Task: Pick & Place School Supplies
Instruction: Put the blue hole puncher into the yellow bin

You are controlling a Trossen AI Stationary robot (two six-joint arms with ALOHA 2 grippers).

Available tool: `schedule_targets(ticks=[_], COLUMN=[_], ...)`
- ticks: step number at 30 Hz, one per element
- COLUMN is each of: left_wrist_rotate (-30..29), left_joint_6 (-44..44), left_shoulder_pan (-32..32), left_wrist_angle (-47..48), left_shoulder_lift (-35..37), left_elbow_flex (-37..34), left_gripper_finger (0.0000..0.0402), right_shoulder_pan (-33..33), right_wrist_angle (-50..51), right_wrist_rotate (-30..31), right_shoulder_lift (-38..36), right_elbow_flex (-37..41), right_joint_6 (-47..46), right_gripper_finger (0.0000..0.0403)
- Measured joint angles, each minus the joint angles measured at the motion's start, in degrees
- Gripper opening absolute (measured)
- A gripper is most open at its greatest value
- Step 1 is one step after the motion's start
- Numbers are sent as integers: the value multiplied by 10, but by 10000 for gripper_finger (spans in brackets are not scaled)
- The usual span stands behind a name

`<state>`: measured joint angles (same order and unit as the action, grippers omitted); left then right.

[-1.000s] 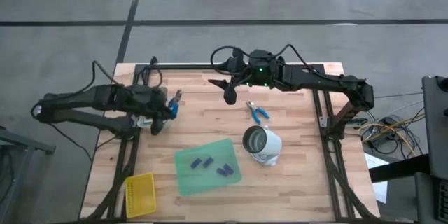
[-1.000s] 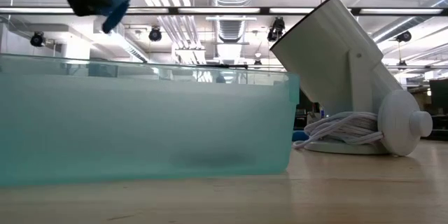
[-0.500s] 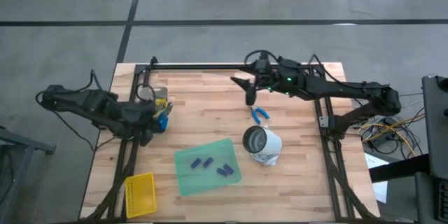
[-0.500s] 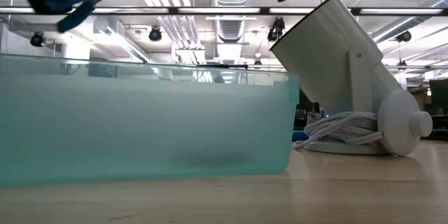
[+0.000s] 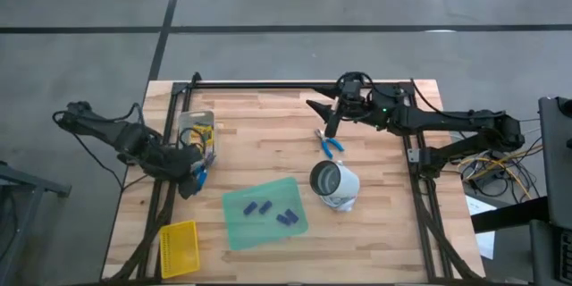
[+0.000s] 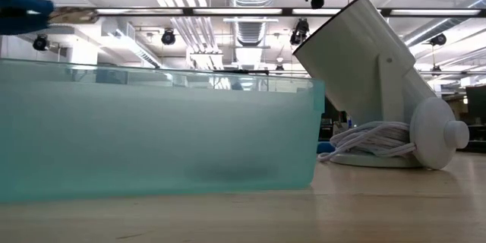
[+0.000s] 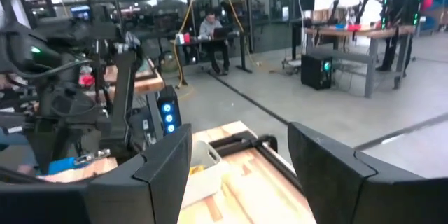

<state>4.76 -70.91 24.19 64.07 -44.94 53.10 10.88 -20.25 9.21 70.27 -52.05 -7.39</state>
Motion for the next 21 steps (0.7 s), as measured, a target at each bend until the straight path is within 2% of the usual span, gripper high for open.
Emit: schedule_targets(ticks=[6, 10, 12, 17, 21], left_wrist_rotate=[31, 25, -12, -131, -142], left_joint_6=[-155, -198, -241, -426, -508], left_shoulder_pan=[47, 109, 145, 238, 294], left_wrist_angle=[-1, -16, -22, -27, -28], left_shoulder_lift=[-62, -119, -150, -229, -299], left_elbow_flex=[9, 36, 53, 106, 146], left_gripper_finger=[57, 57, 57, 57, 57], right_shoulder_pan=[0, 0, 0, -1, -1], right_wrist_angle=[3, 5, 4, 6, 4], right_wrist_rotate=[-2, -4, -18, -44, -48], right_shoulder_lift=[14, 12, 7, 0, -1], right_elbow_flex=[7, 15, 20, 36, 38], right_joint_6=[-15, -16, -17, -15, -18], right_gripper_finger=[228, 228, 228, 228, 228])
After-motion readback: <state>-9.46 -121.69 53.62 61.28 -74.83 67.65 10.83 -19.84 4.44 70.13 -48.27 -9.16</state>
